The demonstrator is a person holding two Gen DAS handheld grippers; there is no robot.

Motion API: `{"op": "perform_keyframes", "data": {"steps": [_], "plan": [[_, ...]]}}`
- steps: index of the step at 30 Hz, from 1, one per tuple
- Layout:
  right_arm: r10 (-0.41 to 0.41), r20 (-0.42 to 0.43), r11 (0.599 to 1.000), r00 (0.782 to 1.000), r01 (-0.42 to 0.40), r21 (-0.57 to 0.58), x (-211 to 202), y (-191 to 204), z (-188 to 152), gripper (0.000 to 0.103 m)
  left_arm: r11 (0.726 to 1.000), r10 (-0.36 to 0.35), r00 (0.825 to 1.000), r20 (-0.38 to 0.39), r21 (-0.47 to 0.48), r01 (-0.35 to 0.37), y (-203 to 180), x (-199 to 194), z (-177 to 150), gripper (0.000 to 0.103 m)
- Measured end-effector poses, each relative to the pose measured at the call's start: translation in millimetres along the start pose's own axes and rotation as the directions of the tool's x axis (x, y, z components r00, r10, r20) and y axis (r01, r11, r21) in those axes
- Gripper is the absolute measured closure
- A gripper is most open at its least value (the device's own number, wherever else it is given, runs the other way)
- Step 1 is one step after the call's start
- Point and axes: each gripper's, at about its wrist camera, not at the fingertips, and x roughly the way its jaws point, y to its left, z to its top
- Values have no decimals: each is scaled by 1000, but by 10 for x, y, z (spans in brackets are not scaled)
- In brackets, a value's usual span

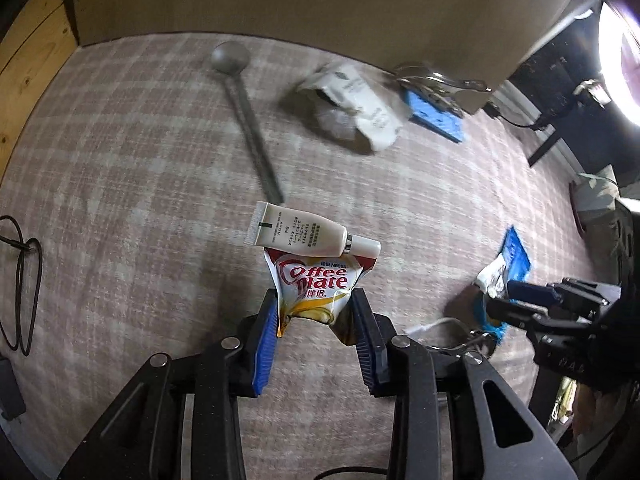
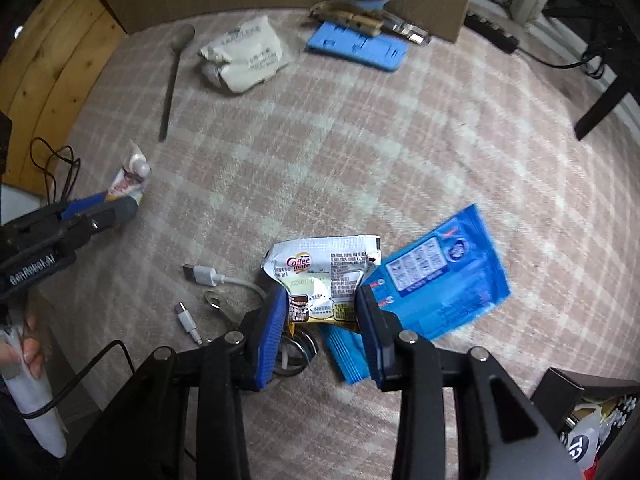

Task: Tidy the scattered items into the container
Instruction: 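Carry the sachet and wrapper in both grippers over the tray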

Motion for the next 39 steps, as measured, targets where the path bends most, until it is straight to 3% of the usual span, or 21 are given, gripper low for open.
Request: {"op": "perform_keyframes", "data": {"steps": [4,13,15,17,19,21,23,26,31,34,39], "plan": [[-11,48,1000,999,11,13,-214,-114,-62,68,1000,-12,1000,17,16,11,-86,-109,-49,70],[-40,116,996,992,30,86,-714,-392,-318,68,984,-29,999,16,178,25,-683,-177,-175,70],[-64,118,992,991,50,119,-762,-556,-407,68,980,33,998,-57,199,-21,-727,50,-166,70],[-73,122,988,990,55,147,-842,-703,-529,68,968,74,994,-79,247,-53,-769,156,-189,70],[-69,128,985,989,48,164,-861,-788,-581,68,969,86,994,-63,237,-69,-745,134,-188,70],[-65,127,982,990,41,182,-866,-866,-638,68,930,182,982,-55,335,-154,-791,156,-235,70],[-76,134,981,988,50,185,-887,-917,-686,68,923,201,979,-47,344,-173,-763,112,-228,70],[-82,146,978,986,51,202,-947,-1016,-778,68,947,152,988,-23,291,-139,-730,-48,-183,70],[-126,158,963,979,83,257,-1167,-1365,-1097,68,943,67,998,-6,328,-61,-1095,-161,-245,70],[-158,160,943,974,101,318,-1312,-1639,-1362,68,931,-18,1000,-9,365,20,-1512,-243,-330,70],[-212,162,887,964,120,446,-1583,-2216,-1882,67,872,-131,990,-49,470,138,-2396,-255,-468,70]]}}
